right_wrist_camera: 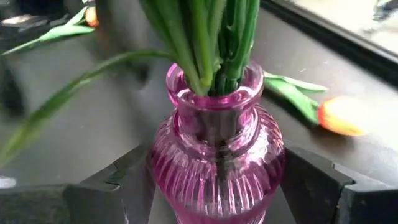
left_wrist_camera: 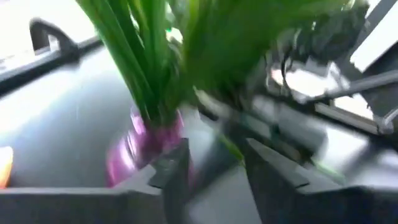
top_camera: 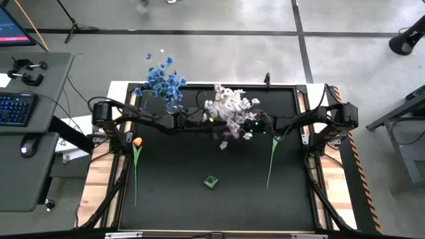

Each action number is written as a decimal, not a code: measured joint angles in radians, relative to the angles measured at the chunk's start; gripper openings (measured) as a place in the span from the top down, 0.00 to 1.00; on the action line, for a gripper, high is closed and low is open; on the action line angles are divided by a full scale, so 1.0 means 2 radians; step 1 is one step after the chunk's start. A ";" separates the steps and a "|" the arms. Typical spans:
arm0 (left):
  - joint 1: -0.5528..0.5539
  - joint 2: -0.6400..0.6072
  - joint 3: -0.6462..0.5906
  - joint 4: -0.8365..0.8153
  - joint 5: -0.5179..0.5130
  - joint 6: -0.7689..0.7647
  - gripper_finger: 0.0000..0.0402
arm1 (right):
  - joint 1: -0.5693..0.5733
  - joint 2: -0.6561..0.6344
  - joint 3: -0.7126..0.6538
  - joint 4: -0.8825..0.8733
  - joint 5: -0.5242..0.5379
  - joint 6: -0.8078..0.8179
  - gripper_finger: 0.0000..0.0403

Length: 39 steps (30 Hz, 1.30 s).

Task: Sort flowers into vase by color
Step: Put the white flowers into the pink vase

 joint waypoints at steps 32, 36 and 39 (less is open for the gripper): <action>0.000 -0.136 -0.028 -0.227 0.017 -0.045 0.48 | -0.094 -0.067 -0.001 -0.167 0.050 -0.029 0.33; 0.000 -0.136 -0.028 -0.226 0.017 -0.051 0.48 | -0.123 -0.068 -0.014 -0.149 0.044 -0.007 0.33; 0.000 -0.136 -0.028 -0.226 0.017 -0.051 0.48 | -0.138 -0.068 -0.039 -0.102 0.033 0.022 0.33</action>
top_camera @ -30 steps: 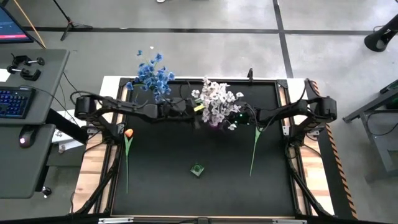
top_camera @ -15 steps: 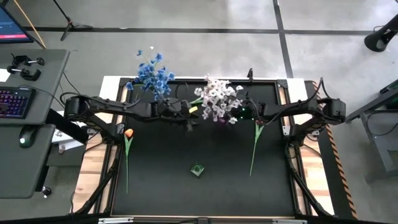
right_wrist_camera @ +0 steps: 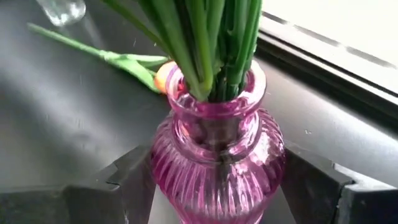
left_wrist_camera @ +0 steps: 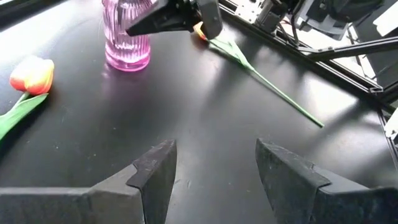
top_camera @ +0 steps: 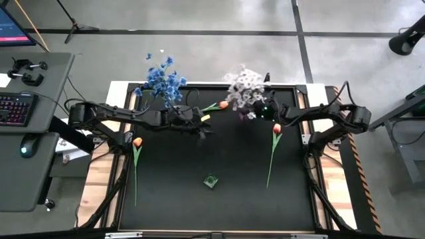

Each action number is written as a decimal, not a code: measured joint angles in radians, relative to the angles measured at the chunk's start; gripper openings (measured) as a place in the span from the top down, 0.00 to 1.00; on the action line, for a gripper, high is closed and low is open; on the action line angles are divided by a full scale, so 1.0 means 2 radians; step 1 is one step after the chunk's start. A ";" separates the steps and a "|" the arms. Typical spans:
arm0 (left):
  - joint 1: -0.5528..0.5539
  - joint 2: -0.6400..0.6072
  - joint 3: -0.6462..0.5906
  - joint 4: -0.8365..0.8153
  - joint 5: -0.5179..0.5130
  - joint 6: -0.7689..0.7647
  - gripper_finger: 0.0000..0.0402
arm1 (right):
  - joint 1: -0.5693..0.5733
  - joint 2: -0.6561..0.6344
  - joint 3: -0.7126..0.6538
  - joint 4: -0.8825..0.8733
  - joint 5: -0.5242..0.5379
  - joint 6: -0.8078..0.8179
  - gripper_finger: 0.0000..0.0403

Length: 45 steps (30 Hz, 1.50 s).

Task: Sort flowers into vase by color
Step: Put the white flowers into the pink vase

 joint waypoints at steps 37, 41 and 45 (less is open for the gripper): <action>0.001 0.000 0.000 0.007 -0.035 -0.009 0.49 | -0.008 0.002 -0.044 0.091 -0.054 0.023 0.16; 0.001 0.000 0.000 0.007 -0.035 -0.009 0.49 | -0.008 -0.001 -0.044 0.069 -0.054 0.019 0.04; 0.001 0.000 0.000 0.007 -0.035 -0.009 0.49 | -0.008 -0.018 -0.044 0.031 -0.058 0.017 0.03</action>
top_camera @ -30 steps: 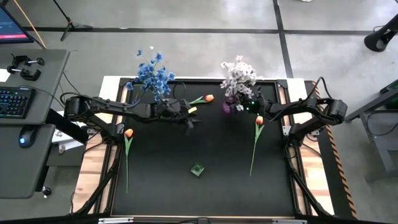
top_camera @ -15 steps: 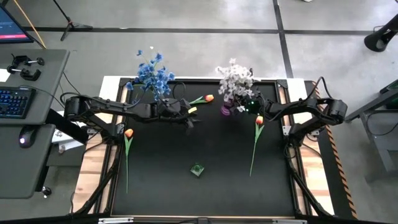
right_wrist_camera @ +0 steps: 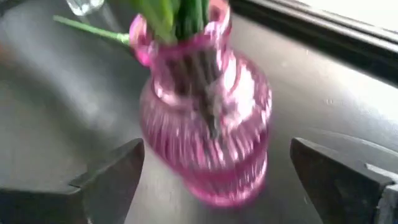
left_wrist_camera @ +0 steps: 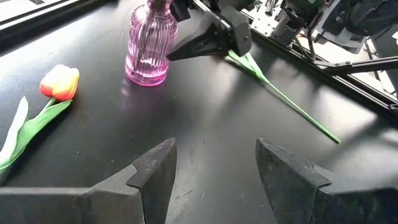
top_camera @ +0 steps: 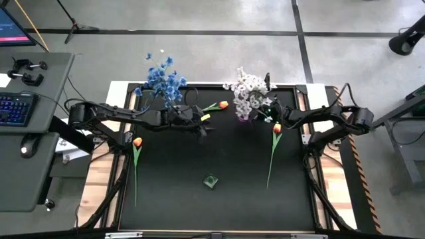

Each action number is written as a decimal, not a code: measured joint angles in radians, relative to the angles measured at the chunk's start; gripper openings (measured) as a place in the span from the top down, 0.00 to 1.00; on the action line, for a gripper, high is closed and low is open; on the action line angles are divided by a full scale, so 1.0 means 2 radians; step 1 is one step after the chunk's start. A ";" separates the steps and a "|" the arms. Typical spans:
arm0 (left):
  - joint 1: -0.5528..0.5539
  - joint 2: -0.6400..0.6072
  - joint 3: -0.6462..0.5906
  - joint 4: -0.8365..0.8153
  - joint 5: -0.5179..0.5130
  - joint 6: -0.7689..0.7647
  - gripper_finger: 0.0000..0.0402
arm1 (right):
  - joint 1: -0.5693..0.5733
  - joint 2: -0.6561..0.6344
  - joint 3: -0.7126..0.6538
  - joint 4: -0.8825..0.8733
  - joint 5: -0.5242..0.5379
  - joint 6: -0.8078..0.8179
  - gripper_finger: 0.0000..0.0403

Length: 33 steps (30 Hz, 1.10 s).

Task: Sort flowers into vase by color
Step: Put the white flowers into the pink vase, then put the bottom right orange flower into the green vase

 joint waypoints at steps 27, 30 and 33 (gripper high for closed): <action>-0.005 -0.017 0.001 -0.021 0.012 0.012 0.49 | 0.000 -0.271 0.000 -0.360 -0.038 0.042 0.05; -0.005 -0.017 0.001 -0.018 0.007 0.008 0.49 | 0.000 -0.273 0.000 -0.361 -0.039 0.084 0.05; -0.005 -0.017 0.001 -0.013 0.005 0.008 0.49 | 0.000 -0.273 0.000 -0.364 -0.050 0.122 0.05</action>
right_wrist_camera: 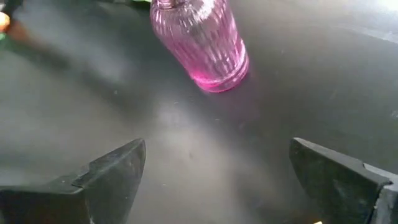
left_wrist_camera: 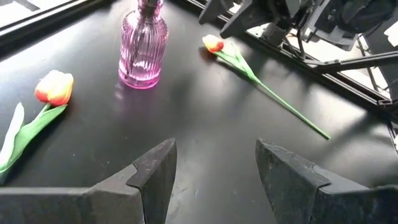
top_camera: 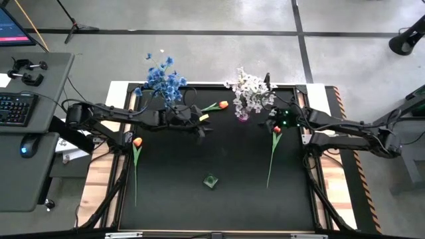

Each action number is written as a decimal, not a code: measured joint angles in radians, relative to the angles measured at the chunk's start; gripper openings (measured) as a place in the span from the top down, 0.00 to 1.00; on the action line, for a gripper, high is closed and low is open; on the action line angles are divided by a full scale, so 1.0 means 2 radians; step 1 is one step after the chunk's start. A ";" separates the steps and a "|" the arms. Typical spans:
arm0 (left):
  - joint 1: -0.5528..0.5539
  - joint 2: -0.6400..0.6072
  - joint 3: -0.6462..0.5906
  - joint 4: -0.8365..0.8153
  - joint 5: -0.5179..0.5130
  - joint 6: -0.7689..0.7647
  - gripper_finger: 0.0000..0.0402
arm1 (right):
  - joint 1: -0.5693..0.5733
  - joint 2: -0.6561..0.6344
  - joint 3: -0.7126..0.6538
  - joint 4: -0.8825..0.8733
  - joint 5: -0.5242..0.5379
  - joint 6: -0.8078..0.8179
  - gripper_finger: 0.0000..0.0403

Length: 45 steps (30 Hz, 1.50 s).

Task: Sort flowers into vase by color
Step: Put the bottom right orange flower into the green vase

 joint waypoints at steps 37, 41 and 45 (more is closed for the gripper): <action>-0.052 0.000 0.000 -0.005 -0.018 -0.139 0.49 | 0.122 0.000 0.000 -0.143 -0.070 0.150 0.05; -0.080 0.000 0.000 -0.009 -0.038 -0.159 0.49 | 0.142 0.000 0.000 -0.136 -0.056 0.181 0.05; -0.106 0.000 0.000 -0.017 -0.063 -0.175 0.49 | 0.166 0.001 0.000 -0.138 -0.052 0.213 0.05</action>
